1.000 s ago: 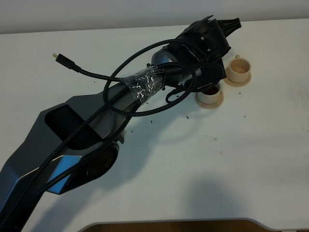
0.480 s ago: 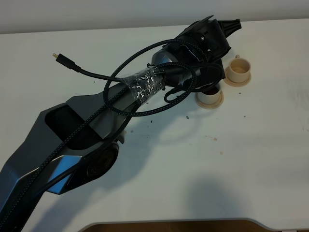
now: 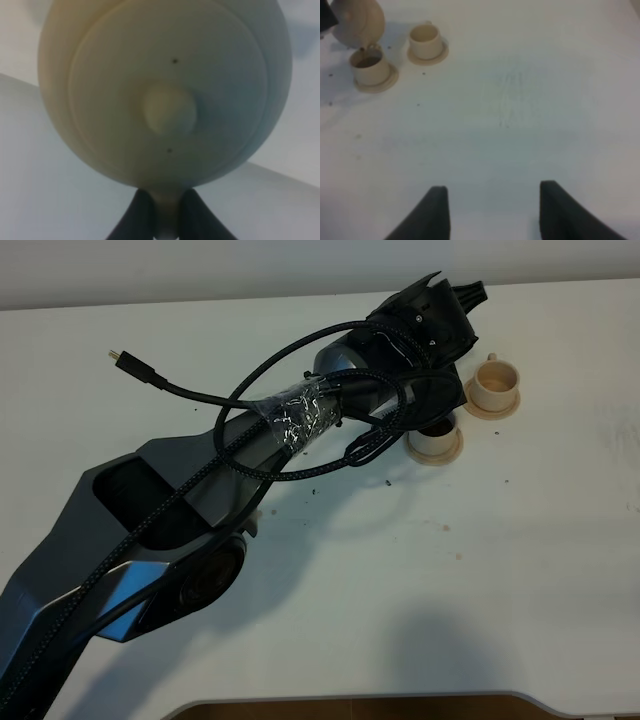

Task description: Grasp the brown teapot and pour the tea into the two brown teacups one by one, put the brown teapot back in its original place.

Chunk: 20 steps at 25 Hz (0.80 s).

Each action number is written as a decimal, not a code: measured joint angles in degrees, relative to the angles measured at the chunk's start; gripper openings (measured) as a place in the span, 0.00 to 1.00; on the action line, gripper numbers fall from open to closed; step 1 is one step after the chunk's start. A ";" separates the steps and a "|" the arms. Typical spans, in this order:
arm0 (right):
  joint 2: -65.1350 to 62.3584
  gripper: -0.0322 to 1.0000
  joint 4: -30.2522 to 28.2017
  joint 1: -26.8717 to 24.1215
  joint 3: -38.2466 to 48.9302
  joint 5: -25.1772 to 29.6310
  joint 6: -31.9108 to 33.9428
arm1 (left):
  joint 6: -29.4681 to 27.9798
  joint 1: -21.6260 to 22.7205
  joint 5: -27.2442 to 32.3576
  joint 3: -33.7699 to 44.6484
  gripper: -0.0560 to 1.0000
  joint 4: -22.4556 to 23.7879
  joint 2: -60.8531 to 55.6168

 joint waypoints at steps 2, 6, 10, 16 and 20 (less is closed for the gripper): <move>0.00 0.45 0.00 0.00 0.00 0.00 0.00 | -1.33 0.11 1.03 0.00 0.17 -0.11 -0.13; 0.00 0.45 0.00 0.00 0.00 0.00 0.00 | -4.22 0.22 3.30 0.00 0.17 -0.37 -1.20; 0.00 0.45 0.00 0.00 0.00 0.00 0.00 | -9.46 0.53 8.20 0.00 0.17 -0.78 -3.55; 0.00 0.45 0.00 0.00 0.00 0.00 0.00 | -20.37 1.72 18.47 -0.10 0.17 -4.33 -5.53; 0.00 0.45 0.00 0.00 0.00 0.00 0.00 | -27.42 4.20 18.67 -0.15 0.17 -11.95 -5.53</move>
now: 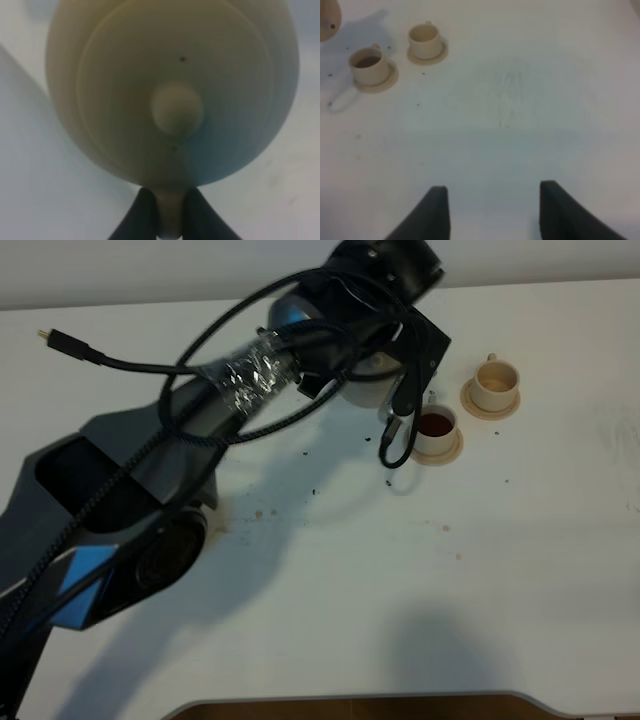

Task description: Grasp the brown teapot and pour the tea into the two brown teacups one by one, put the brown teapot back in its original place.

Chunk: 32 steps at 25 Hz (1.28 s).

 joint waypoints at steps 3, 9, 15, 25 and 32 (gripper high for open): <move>0.00 0.45 0.00 0.00 0.00 0.00 0.00 | -4.94 2.15 0.05 0.00 0.17 -6.07 0.00; 0.00 0.45 0.05 0.00 0.00 0.00 0.00 | -13.51 5.39 0.05 0.55 0.17 -13.73 0.00; 0.00 0.45 0.05 0.00 0.00 0.00 0.00 | -15.71 7.85 0.05 5.07 0.17 -20.19 0.00; 0.00 0.45 0.07 0.00 0.00 0.00 0.00 | -11.72 7.70 -12.92 4.51 0.17 -18.71 0.00; 0.00 0.45 0.13 0.00 0.00 0.00 0.00 | -12.29 6.48 -22.88 3.20 0.17 -18.10 3.43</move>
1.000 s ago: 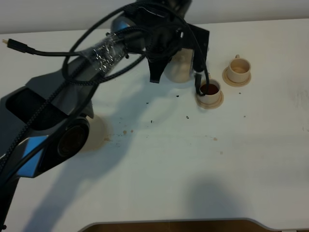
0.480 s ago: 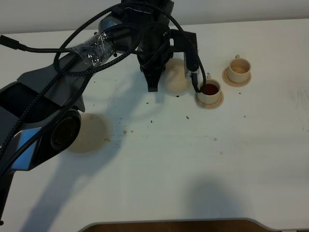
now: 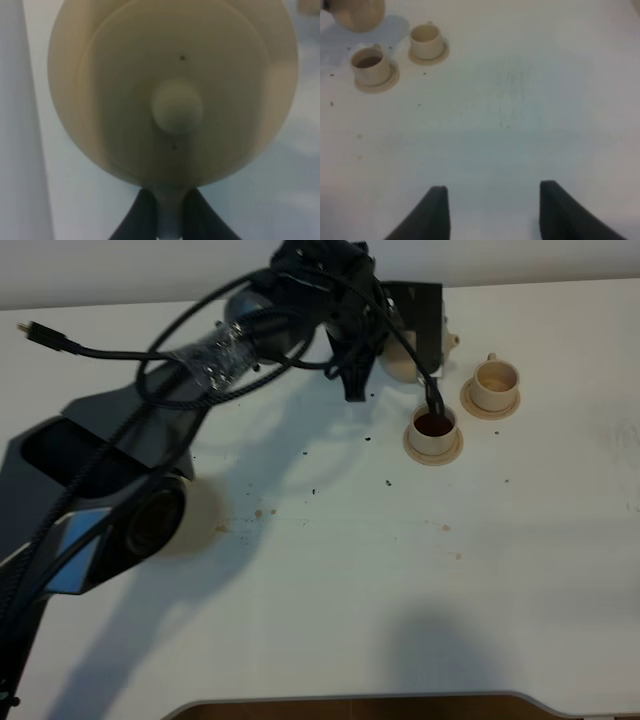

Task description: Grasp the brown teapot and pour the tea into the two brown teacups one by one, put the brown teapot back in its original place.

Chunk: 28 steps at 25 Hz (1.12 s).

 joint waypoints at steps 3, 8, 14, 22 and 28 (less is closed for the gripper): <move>0.00 0.45 0.05 0.00 0.00 0.00 0.00 | -1.33 -0.69 -0.28 -2.75 0.17 -0.11 2.32; 0.00 0.45 0.05 0.00 0.00 0.00 0.00 | -2.40 -1.18 -1.69 -6.92 0.17 0.06 4.67; 0.00 0.45 0.05 0.00 0.00 0.00 0.00 | -2.91 -1.56 -2.81 -8.00 0.17 4.98 5.14; 0.00 0.45 0.05 0.00 0.00 0.00 0.00 | -7.16 -4.37 -3.47 -8.10 0.17 17.92 6.08; 0.00 0.45 0.05 0.00 0.00 0.00 0.00 | -8.55 -6.21 -3.86 -8.10 0.17 23.84 7.99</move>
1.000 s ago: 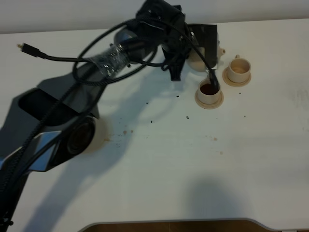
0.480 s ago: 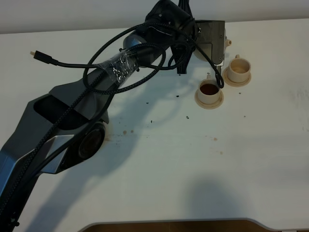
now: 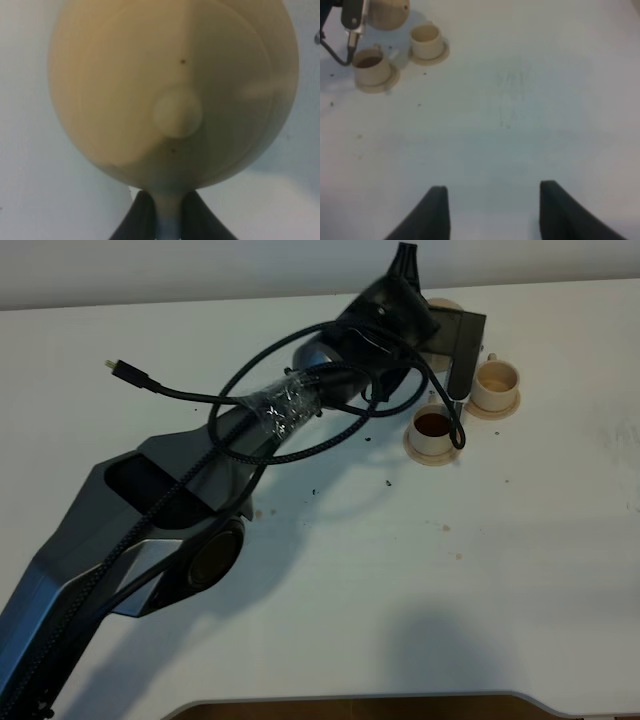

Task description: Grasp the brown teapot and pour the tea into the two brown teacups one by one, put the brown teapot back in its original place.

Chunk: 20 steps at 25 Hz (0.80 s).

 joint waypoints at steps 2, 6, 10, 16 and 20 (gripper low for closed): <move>0.00 0.45 0.00 0.00 0.00 0.00 0.00 | -0.54 -0.44 -0.43 0.00 0.17 1.92 0.62; 0.00 0.45 0.00 0.00 0.00 0.00 0.00 | -1.43 -0.74 -1.40 0.00 0.17 4.10 1.20; 0.00 0.45 0.00 0.00 0.00 0.00 0.00 | -1.61 -1.15 -2.89 0.00 0.17 6.56 1.20; 0.00 0.45 0.02 0.00 0.00 0.00 0.00 | -1.61 -2.17 -3.65 0.00 0.17 10.58 1.20; 0.00 0.45 0.02 0.00 0.00 0.00 0.00 | -1.42 -2.80 -4.27 0.00 0.17 12.85 1.20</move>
